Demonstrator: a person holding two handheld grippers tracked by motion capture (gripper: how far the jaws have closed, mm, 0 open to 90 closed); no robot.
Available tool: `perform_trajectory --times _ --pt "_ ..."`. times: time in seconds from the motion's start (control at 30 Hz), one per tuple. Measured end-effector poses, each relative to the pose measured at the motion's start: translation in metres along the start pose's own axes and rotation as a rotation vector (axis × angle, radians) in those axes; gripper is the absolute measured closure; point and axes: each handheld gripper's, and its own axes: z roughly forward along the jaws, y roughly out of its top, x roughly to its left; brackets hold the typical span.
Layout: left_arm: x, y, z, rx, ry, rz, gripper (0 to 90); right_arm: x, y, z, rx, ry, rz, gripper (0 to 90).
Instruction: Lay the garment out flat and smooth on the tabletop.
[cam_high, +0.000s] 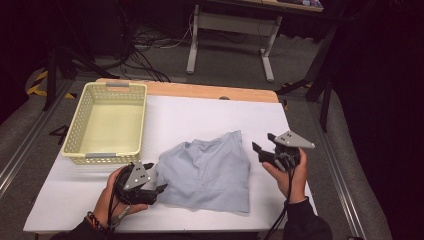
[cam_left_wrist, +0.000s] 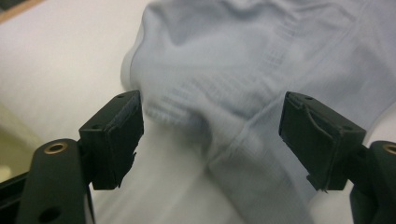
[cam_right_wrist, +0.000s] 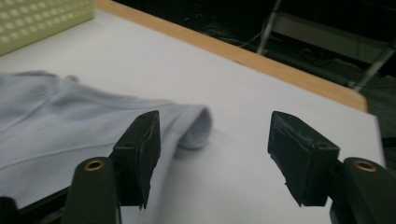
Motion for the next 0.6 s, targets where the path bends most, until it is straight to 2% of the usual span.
perform_trajectory --times 0.03,0.07,0.13,0.17,0.2,0.23,0.27,0.3,0.33,0.37,0.47,0.53,0.57,0.6 --pt "0.001 -0.002 0.001 0.009 -0.008 -0.008 23.1 0.006 -0.005 -0.001 0.008 0.011 -0.012 34.3" --pt "0.001 -0.004 0.004 0.029 -0.019 -0.016 24.2 0.016 -0.016 0.000 0.029 0.045 -0.016 33.5" --pt "0.001 -0.005 0.006 0.041 -0.031 -0.013 24.8 0.019 -0.020 0.001 0.041 0.061 -0.015 33.4" --pt "0.001 -0.004 0.008 0.062 -0.047 -0.008 26.6 0.023 -0.028 0.004 0.061 0.090 -0.002 32.5" --pt "0.001 -0.004 0.012 0.080 -0.073 0.002 29.2 0.028 -0.040 0.009 0.101 0.145 0.022 32.0" --pt "0.001 -0.004 0.012 0.080 -0.073 0.002 32.1 0.028 -0.040 0.009 0.101 0.145 0.022 32.0" --pt "0.000 -0.004 0.016 0.113 -0.093 0.006 35.6 0.032 -0.050 0.015 0.154 0.188 0.048 32.1" --pt "0.000 -0.004 0.016 0.113 -0.093 0.006 36.9 0.032 -0.050 0.015 0.154 0.188 0.048 32.1" --pt "-0.001 -0.006 0.019 0.128 -0.122 -0.006 40.6 0.034 -0.058 0.020 0.201 0.189 0.057 32.0" --pt "-0.001 -0.006 0.019 0.128 -0.122 -0.006 44.6 0.034 -0.058 0.020 0.201 0.189 0.057 32.0" --pt "0.003 -0.005 0.021 0.140 -0.172 -0.057 48.2 0.033 -0.064 0.025 0.224 0.187 0.068 32.2" --pt "0.003 -0.004 0.021 0.147 -0.173 -0.058 49.1 0.031 -0.066 0.028 0.224 0.203 0.091 36.5" --pt "0.001 -0.004 0.021 0.148 -0.173 -0.049 54.3 0.030 -0.069 0.032 0.230 0.225 0.100 40.3" --pt "0.000 -0.003 0.021 0.146 -0.179 -0.041 54.3 0.030 -0.069 0.032 0.230 0.225 0.100 40.3"
